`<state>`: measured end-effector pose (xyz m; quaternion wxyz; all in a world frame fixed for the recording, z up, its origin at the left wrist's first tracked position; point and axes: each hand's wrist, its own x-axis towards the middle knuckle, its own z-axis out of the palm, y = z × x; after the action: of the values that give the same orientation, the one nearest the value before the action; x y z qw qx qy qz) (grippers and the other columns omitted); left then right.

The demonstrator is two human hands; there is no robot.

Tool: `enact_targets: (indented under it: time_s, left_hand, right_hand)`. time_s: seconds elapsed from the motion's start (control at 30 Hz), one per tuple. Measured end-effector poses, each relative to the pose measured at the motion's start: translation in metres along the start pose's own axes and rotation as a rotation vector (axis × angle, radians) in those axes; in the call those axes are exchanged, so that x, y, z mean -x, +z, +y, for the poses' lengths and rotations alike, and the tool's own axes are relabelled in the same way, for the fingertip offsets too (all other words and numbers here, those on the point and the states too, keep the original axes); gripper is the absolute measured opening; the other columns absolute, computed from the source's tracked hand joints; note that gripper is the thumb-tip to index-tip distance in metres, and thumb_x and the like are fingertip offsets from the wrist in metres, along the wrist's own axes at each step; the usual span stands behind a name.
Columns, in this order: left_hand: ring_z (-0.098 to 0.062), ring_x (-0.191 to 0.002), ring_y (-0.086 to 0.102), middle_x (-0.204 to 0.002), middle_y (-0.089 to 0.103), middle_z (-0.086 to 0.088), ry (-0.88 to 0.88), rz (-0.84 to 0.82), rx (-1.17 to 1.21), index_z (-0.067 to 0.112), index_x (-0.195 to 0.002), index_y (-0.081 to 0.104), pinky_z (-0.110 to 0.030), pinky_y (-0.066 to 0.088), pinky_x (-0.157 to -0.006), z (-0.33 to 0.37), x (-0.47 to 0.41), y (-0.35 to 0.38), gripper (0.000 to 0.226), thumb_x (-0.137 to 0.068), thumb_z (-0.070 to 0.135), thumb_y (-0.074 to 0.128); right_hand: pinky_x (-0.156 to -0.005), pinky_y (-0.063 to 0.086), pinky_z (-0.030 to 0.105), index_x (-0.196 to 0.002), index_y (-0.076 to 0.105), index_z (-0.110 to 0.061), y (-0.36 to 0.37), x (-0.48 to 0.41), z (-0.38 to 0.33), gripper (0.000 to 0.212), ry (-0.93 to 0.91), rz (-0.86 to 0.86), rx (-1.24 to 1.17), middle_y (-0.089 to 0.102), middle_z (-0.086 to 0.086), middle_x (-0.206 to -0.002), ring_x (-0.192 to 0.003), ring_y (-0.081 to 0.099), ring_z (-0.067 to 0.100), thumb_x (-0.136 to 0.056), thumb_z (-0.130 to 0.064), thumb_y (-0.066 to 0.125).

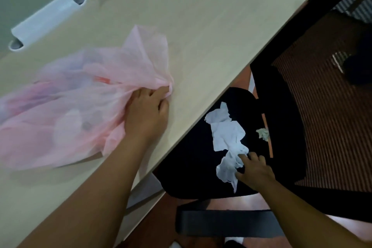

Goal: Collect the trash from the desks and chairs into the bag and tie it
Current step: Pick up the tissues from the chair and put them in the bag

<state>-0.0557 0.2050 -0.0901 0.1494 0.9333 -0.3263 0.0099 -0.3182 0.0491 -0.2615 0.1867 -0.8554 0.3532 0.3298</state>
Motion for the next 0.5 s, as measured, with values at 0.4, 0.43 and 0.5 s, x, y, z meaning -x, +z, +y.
enact_targets:
  time_s: [0.4,0.43,0.5]
  left_hand:
    - [-0.036,-0.101,0.049,-0.108,0.065,-0.02,0.06,0.001,0.012,0.023,-0.131,0.062,-0.044,0.039,-0.088,-0.001,-0.013,0.009,0.038,-0.095,0.024,0.05]
    - [-0.037,-0.101,0.049,-0.107,0.065,-0.02,0.061,0.003,0.009,0.023,-0.131,0.062,-0.044,0.04,-0.087,0.0,-0.013,0.008,0.038,-0.094,0.024,0.05]
    - [-0.037,-0.101,0.049,-0.106,0.064,-0.021,0.043,0.005,0.018,0.023,-0.13,0.062,-0.045,0.041,-0.087,0.0,-0.012,0.008,0.038,-0.094,0.024,0.049]
  right_hand:
    - [-0.089,0.047,0.041,-0.146,0.018,-0.034,0.033,-0.098,0.013,0.093,-0.181,-0.066,0.145,0.012,0.011,-0.149,-0.131,0.027,0.037,-0.075,-0.036,0.077]
    - [-0.092,0.046,0.04,-0.144,0.03,-0.025,0.031,-0.101,0.015,0.071,-0.235,-0.097,0.12,0.025,0.013,-0.145,-0.126,0.036,0.037,-0.084,-0.03,0.069]
    - [-0.102,0.041,0.039,-0.133,0.048,-0.011,0.024,-0.11,0.02,0.042,-0.292,-0.093,0.07,0.045,0.016,-0.137,-0.121,0.047,0.036,-0.097,-0.032,0.049]
